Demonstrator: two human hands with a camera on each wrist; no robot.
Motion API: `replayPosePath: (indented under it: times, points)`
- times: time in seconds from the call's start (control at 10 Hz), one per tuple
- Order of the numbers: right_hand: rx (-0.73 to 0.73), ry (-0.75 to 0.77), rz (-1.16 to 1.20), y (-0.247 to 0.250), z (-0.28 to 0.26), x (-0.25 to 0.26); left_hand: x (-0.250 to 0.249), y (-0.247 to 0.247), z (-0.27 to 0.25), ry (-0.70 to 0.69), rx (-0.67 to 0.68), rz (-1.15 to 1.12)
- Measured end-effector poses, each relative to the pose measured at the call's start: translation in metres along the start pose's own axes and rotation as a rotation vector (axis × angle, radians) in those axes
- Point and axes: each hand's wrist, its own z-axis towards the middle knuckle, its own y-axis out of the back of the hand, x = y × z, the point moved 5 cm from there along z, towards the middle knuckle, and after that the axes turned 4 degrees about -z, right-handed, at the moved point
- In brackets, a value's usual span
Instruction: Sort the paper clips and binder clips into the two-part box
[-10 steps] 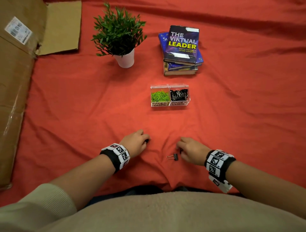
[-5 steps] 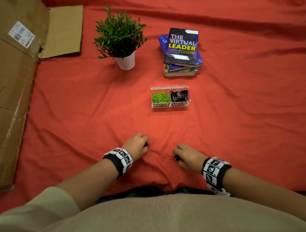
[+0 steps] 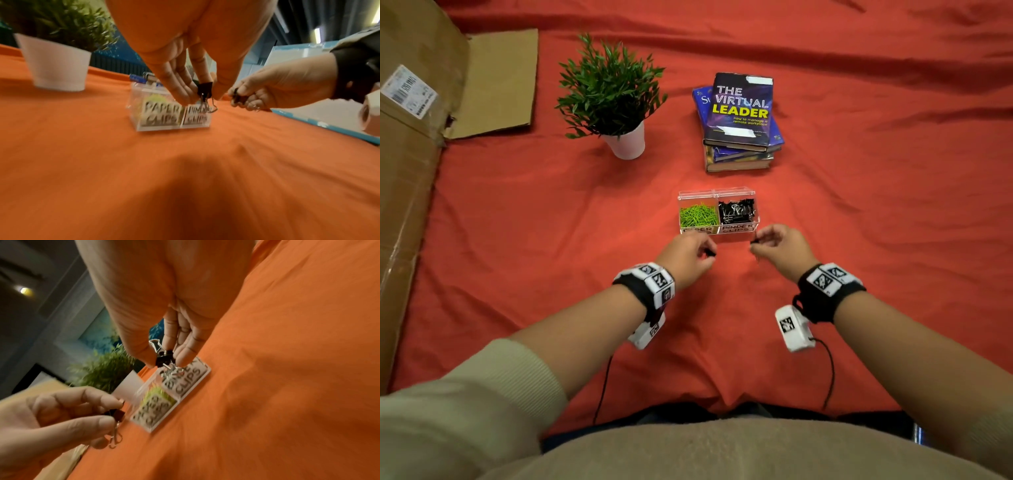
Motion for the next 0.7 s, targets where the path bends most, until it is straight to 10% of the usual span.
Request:
replayPosePath:
  times: [0.4,0.7]
  points:
    - [-0.158,0.137,-0.097,0.027,0.078,0.043,-0.027,-0.003,0.106,0.029,-0.144,0.209]
    - [0.061,0.307,-0.482,-0.011,0.079,0.053,-0.016,0.008,0.084,-0.006,-0.245,0.346]
